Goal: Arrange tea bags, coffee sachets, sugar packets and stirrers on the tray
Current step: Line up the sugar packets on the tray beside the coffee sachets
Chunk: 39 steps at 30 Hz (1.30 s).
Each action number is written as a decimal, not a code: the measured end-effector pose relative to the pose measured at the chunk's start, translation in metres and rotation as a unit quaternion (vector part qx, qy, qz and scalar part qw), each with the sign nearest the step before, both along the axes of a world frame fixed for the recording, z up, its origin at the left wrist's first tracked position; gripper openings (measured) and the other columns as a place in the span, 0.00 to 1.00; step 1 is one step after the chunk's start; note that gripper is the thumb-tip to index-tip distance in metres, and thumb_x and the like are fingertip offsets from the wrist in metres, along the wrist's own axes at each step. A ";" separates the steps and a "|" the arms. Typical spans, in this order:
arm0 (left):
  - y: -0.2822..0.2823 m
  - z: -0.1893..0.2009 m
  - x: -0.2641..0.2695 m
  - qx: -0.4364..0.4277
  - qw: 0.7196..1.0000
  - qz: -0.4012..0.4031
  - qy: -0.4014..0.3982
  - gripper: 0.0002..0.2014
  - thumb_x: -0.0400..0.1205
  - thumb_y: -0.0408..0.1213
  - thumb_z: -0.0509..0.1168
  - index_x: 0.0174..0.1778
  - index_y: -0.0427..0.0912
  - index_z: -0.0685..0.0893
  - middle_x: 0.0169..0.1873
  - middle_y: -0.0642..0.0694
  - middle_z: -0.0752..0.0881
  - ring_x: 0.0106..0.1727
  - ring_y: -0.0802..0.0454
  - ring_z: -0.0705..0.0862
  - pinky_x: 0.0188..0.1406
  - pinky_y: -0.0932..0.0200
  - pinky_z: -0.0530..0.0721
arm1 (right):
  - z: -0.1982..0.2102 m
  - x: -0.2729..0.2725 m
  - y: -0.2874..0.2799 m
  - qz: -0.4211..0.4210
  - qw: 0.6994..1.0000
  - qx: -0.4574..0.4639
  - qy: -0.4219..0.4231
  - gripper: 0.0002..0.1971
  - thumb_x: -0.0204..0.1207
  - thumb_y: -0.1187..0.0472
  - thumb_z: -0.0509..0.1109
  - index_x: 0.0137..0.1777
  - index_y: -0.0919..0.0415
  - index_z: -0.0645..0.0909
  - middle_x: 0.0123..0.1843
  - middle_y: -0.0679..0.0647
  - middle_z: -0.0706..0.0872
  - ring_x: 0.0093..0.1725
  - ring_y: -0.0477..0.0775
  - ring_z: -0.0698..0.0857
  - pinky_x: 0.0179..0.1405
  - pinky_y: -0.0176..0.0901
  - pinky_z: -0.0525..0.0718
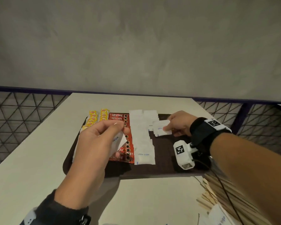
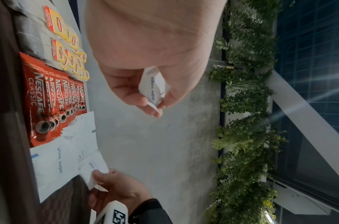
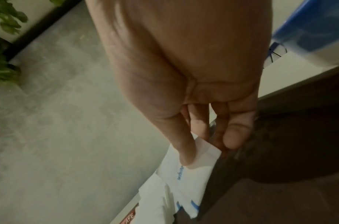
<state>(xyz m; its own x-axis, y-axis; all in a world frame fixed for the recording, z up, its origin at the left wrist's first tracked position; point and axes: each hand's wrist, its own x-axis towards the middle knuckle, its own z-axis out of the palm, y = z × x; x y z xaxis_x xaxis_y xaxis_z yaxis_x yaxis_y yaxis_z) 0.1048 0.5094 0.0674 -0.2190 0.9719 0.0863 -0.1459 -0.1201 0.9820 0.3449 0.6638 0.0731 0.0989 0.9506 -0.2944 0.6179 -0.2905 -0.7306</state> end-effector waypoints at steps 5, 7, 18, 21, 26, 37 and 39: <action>0.002 -0.002 -0.001 0.002 1.000 -0.009 -0.012 0.07 0.83 0.40 0.72 0.41 0.48 0.94 0.45 0.48 0.95 0.47 0.45 0.88 0.28 0.55 0.79 | -0.008 -0.010 0.014 0.006 1.000 -0.004 -0.024 0.15 0.76 0.74 0.78 0.61 0.66 0.84 0.59 0.66 0.90 0.53 0.63 0.89 0.39 0.50 0.90; 0.003 -0.002 -0.001 -0.001 1.000 -0.007 -0.020 0.08 0.83 0.39 0.72 0.40 0.47 0.94 0.45 0.48 0.95 0.45 0.46 0.88 0.27 0.55 0.79 | -0.009 -0.014 0.018 0.012 0.999 -0.001 -0.038 0.15 0.76 0.75 0.77 0.61 0.69 0.84 0.57 0.67 0.90 0.56 0.65 0.90 0.52 0.57 0.93; 0.005 -0.003 -0.002 0.010 1.000 -0.005 -0.015 0.07 0.81 0.41 0.72 0.39 0.49 0.94 0.48 0.48 0.94 0.48 0.44 0.89 0.29 0.53 0.79 | -0.009 -0.028 0.024 0.087 0.981 0.004 -0.172 0.20 0.72 0.63 0.83 0.59 0.67 0.82 0.52 0.66 0.90 0.48 0.66 0.94 0.51 0.60 0.93; 0.003 -0.003 0.001 0.011 1.000 -0.012 -0.013 0.07 0.81 0.40 0.72 0.40 0.47 0.94 0.46 0.48 0.95 0.51 0.42 0.88 0.29 0.53 0.78 | -0.009 -0.032 0.022 0.112 0.968 0.010 -0.224 0.23 0.71 0.58 0.84 0.60 0.64 0.79 0.53 0.60 0.87 0.47 0.62 0.93 0.49 0.56 0.94; 0.002 -0.002 0.001 0.002 1.000 -0.014 -0.014 0.05 0.81 0.40 0.73 0.42 0.46 0.93 0.45 0.47 0.95 0.52 0.40 0.88 0.29 0.53 0.78 | -0.009 -0.037 0.021 0.137 0.954 0.030 -0.266 0.29 0.74 0.56 0.82 0.70 0.62 0.75 0.60 0.55 0.83 0.48 0.58 0.92 0.49 0.49 0.93; 0.007 0.003 0.003 -0.011 0.995 0.040 -0.093 0.22 0.82 0.18 0.58 0.66 0.45 0.80 0.55 0.40 0.86 0.31 0.53 0.90 0.25 0.61 0.87 | -0.015 -0.029 0.023 0.165 0.931 0.052 -0.322 0.31 0.73 0.47 0.81 0.68 0.62 0.76 0.61 0.56 0.85 0.53 0.57 0.85 0.49 0.48 0.85; 0.007 0.003 0.004 -0.007 0.995 0.035 -0.093 0.22 0.82 0.18 0.58 0.66 0.45 0.80 0.55 0.40 0.86 0.27 0.55 0.90 0.28 0.58 0.89 | -0.012 -0.026 0.020 0.163 0.940 0.046 -0.296 0.32 0.73 0.44 0.80 0.70 0.60 0.75 0.62 0.55 0.84 0.56 0.57 0.85 0.57 0.54 0.88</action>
<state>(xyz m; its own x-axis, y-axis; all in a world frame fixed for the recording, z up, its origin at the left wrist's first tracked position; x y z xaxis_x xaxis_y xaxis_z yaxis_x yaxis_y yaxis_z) 0.1085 0.5165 0.0705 -0.2966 0.9547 0.0244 -0.3174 -0.1227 0.9403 0.3184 0.6838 0.0612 -0.0818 0.9773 -0.1953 0.9696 0.0327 -0.2423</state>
